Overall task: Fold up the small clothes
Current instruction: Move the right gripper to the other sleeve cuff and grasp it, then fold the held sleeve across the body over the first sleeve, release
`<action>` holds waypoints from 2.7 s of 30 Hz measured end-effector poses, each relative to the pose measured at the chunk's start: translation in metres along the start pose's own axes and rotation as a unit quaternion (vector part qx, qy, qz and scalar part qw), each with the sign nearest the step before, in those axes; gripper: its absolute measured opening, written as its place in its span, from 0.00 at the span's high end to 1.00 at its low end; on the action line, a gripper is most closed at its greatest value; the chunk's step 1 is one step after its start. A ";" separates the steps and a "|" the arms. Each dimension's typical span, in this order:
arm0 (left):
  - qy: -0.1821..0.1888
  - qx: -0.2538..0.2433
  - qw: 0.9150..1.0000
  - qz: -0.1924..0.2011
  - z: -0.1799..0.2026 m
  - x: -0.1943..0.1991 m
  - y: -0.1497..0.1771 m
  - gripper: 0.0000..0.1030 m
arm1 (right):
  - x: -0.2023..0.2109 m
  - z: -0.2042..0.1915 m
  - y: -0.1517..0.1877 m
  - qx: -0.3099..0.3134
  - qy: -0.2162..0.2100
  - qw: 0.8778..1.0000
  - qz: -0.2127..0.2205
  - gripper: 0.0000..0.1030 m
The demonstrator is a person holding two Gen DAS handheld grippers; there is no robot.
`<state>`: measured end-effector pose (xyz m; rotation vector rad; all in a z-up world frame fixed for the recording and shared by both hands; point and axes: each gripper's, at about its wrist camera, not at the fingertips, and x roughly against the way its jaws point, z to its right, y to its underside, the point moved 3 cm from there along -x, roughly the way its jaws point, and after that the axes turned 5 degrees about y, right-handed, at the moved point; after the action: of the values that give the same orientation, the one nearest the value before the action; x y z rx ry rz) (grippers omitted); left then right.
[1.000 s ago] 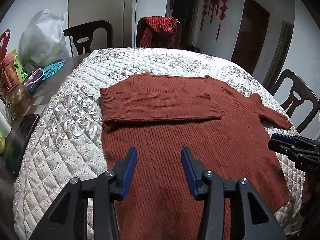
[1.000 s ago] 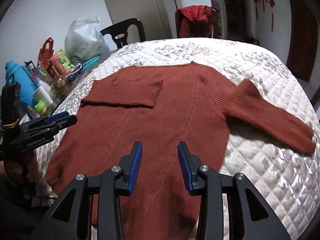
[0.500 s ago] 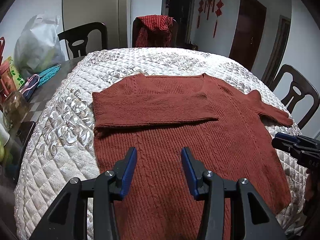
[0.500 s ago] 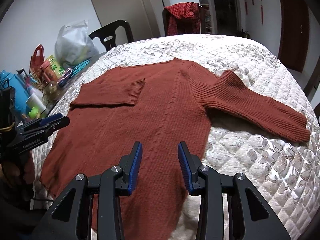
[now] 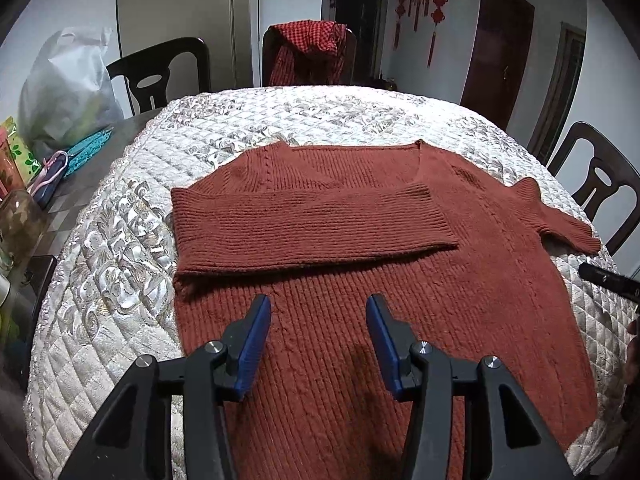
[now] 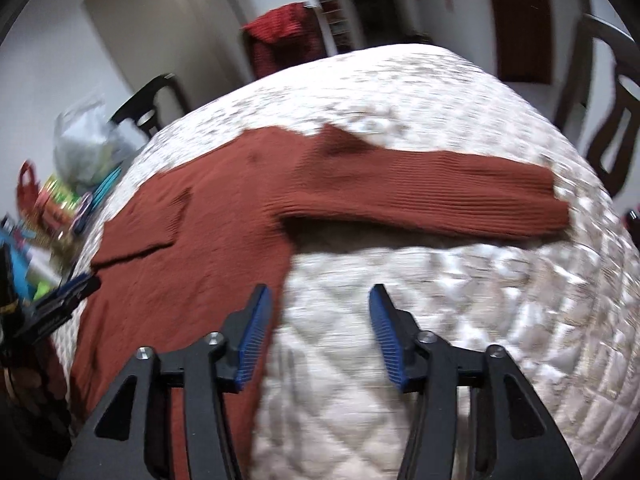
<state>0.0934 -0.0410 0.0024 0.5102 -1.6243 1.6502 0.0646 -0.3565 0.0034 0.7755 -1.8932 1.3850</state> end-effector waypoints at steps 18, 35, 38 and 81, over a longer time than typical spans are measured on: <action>0.007 0.014 1.000 -0.019 -0.008 -0.016 0.005 0.48 | 0.000 0.099 -0.033 -0.189 0.029 0.980 0.048 0.47; 0.016 0.027 0.999 -0.015 -0.012 -0.014 0.002 0.45 | 0.016 0.062 -0.081 -0.141 0.006 0.986 0.086 0.91; 0.017 0.028 0.999 -0.003 -0.015 -0.005 -0.002 0.45 | 0.026 0.022 -0.101 -0.096 -0.024 0.991 0.095 0.91; 0.096 -0.002 0.995 -0.039 0.001 -0.063 -0.070 0.52 | -0.023 -0.075 -0.052 0.082 -0.119 0.989 0.008 0.80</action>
<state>0.1853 -0.0630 0.0029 0.3965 -1.4487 1.5869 0.1309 -0.2960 0.0313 1.0486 -1.9847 1.5306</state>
